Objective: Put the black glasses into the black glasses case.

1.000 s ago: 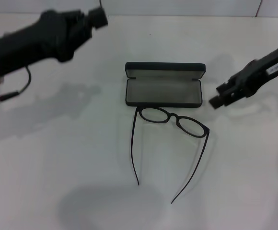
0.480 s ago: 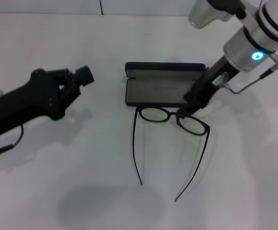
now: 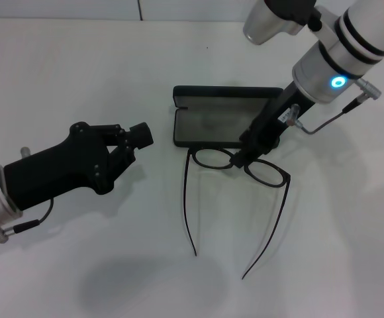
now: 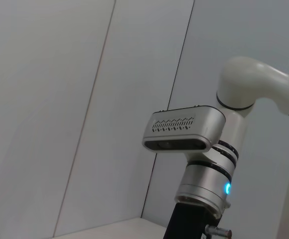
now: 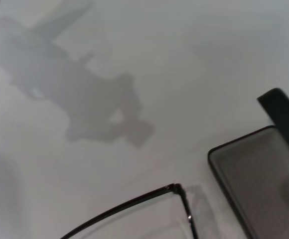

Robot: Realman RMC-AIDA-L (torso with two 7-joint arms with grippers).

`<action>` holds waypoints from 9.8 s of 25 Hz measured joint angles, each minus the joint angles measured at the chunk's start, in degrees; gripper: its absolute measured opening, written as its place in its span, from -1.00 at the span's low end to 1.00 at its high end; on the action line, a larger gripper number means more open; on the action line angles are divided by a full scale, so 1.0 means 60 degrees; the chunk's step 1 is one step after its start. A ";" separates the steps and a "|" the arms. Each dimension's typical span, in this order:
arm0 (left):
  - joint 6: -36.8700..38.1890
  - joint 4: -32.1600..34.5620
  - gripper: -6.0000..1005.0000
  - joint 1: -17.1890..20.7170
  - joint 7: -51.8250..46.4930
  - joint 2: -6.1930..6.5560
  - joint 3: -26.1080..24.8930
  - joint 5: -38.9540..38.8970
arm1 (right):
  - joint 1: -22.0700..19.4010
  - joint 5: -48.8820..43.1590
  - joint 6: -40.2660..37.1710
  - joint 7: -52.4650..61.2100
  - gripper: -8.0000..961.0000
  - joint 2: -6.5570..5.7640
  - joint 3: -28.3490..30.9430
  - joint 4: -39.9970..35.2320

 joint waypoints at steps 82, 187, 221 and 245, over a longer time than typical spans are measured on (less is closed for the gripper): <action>0.2020 -0.1833 -0.95 -0.2089 0.0842 -0.0368 0.3126 -0.3588 | -0.5573 0.8510 -0.2524 -0.5249 -0.89 -0.0041 0.1387 -0.2927; 0.2955 -0.2256 -0.95 -0.1073 0.2121 0.0328 0.6661 -0.7673 | -0.5665 0.9240 -0.1192 -0.6062 -0.84 -0.0562 -0.0254 -0.3472; 0.3239 -0.2611 -0.95 -0.0502 0.2484 0.0714 0.5861 -0.7596 | -0.4124 -0.1323 0.3400 0.0552 -0.83 -0.0001 -0.4765 -0.6861; 0.3005 -0.2610 -0.95 -0.0489 0.2508 0.0638 0.5867 -0.7623 | -0.4079 -0.1714 0.4048 0.0507 -0.82 0.0000 -0.5017 -0.6331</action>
